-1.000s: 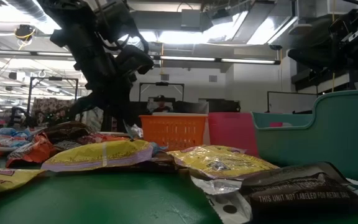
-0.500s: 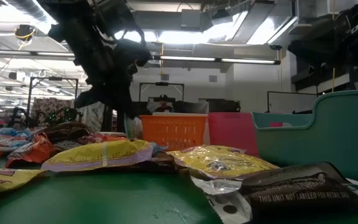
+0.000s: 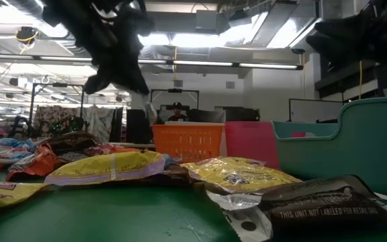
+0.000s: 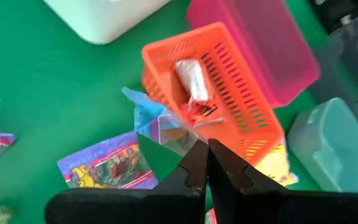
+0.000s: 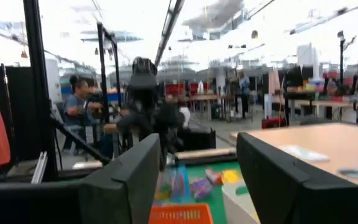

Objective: Sort candy
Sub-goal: Put the blue bag of candy into the red bin

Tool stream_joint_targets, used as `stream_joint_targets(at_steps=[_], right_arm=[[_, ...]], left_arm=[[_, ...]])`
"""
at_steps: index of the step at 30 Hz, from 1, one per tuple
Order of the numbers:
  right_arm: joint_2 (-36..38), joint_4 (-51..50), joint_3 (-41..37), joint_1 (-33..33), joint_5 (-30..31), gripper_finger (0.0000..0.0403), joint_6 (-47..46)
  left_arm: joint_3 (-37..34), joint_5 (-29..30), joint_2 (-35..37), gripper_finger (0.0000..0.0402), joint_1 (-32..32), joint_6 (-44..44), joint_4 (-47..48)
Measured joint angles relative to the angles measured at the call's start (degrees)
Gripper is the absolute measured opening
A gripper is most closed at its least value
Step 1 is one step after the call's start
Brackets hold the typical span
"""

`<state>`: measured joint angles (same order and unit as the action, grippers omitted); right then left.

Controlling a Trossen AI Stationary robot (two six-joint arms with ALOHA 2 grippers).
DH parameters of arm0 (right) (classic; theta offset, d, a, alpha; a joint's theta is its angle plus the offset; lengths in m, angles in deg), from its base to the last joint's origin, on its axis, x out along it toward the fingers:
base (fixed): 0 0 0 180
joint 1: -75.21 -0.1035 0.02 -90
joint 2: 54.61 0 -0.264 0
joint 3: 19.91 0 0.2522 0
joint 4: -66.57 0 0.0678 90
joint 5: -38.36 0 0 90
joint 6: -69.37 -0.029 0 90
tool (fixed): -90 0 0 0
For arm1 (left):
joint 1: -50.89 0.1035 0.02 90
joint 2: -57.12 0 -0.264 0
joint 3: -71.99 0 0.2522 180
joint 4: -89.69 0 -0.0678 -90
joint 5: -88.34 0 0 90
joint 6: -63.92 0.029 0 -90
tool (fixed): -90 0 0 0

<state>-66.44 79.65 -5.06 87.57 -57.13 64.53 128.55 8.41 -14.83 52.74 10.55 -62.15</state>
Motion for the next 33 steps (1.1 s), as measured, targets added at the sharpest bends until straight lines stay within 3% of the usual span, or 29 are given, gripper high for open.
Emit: stream_joint_targets(at_steps=[19,33], right_arm=[[-37.97,0.12,20.81,0.03,0.31,0.0211,10.23],[-64.36,0.12,39.5,-0.01,-10.51,0.0211,14.36]], left_arm=[[0.02,1.0,2.59,0.0,0.09,5.89,-19.35],[0.02,1.22,2.59,0.0,0.09,6.31,-24.44]])
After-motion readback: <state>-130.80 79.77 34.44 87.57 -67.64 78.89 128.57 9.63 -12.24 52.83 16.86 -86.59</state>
